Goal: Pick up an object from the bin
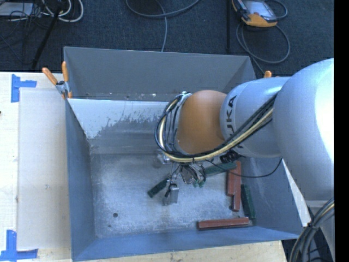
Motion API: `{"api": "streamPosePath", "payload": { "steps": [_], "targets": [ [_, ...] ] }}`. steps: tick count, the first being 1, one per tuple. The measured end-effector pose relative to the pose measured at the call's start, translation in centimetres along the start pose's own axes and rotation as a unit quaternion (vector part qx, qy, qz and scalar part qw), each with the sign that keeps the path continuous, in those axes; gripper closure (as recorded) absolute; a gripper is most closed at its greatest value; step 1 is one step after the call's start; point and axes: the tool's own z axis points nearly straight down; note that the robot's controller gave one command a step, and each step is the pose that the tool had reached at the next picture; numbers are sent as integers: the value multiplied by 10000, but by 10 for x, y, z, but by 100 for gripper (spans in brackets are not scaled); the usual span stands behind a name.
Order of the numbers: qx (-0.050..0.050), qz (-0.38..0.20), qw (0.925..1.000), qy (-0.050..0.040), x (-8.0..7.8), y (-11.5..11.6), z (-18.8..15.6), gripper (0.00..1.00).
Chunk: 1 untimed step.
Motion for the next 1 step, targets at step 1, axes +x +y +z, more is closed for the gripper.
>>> {"api": "streamPosePath", "payload": {
  "steps": [1],
  "targets": [
    [3,17,10000,-22,-1,-1,-5,100]
  ]
}}
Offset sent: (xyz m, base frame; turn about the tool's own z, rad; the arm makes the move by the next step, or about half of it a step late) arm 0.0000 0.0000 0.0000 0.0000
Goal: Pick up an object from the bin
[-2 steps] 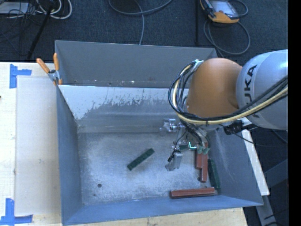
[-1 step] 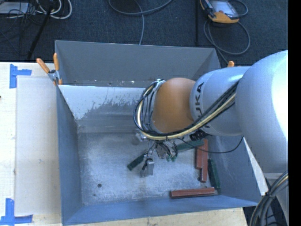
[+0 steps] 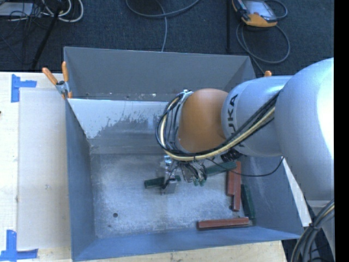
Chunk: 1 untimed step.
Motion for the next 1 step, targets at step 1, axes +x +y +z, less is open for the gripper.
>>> {"api": "streamPosePath", "payload": {
  "steps": [1],
  "targets": [
    [0,-79,10000,-41,26,13,-148,100]
  ]
}}
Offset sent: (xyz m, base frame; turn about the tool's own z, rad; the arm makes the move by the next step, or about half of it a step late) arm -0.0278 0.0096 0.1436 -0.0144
